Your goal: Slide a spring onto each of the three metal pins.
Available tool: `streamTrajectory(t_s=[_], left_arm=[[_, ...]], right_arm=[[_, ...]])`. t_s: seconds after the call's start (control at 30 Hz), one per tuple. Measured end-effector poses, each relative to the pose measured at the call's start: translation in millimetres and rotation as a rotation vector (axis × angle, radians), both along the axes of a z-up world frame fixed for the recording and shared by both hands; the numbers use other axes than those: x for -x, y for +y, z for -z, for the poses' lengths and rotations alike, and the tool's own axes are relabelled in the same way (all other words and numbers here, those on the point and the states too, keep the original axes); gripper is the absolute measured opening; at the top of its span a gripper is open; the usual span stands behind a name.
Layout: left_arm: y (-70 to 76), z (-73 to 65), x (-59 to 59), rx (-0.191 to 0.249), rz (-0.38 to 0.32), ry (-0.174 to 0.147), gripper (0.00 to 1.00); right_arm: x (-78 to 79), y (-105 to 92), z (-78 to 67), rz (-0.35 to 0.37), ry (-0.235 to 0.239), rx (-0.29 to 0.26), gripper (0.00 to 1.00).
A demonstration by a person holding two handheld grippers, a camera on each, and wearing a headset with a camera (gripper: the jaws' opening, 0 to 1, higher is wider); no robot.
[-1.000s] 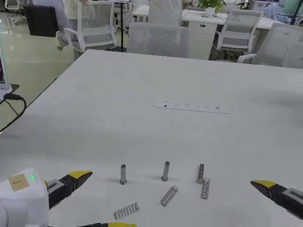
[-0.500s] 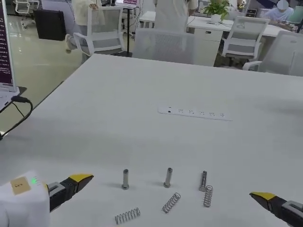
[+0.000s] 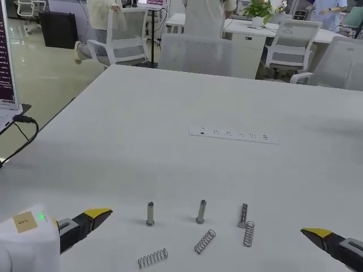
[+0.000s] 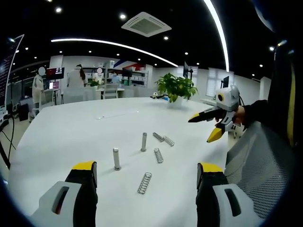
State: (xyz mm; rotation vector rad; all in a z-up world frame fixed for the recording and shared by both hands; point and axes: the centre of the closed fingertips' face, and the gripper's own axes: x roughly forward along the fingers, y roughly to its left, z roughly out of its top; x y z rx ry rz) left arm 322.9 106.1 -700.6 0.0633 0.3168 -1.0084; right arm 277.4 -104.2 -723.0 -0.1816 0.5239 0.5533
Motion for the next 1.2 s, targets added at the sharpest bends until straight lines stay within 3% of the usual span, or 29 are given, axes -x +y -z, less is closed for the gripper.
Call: streamTrajectory(t_s=[0.47, 1.2], left_arm=[[-3.9, 4.1, -0.3, -0.004, 0.019, 0.005, 0.84], [1.4, 3.9, -4.8, 0.004, -0.018, 0.006, 0.83]], right_arm=[[-0.9, -2.3, -0.9, 0.011, -0.003, 0.000, 0.83], [-9.8, -11.5, -1.2, 0.008, 0.021, -0.001, 0.78]])
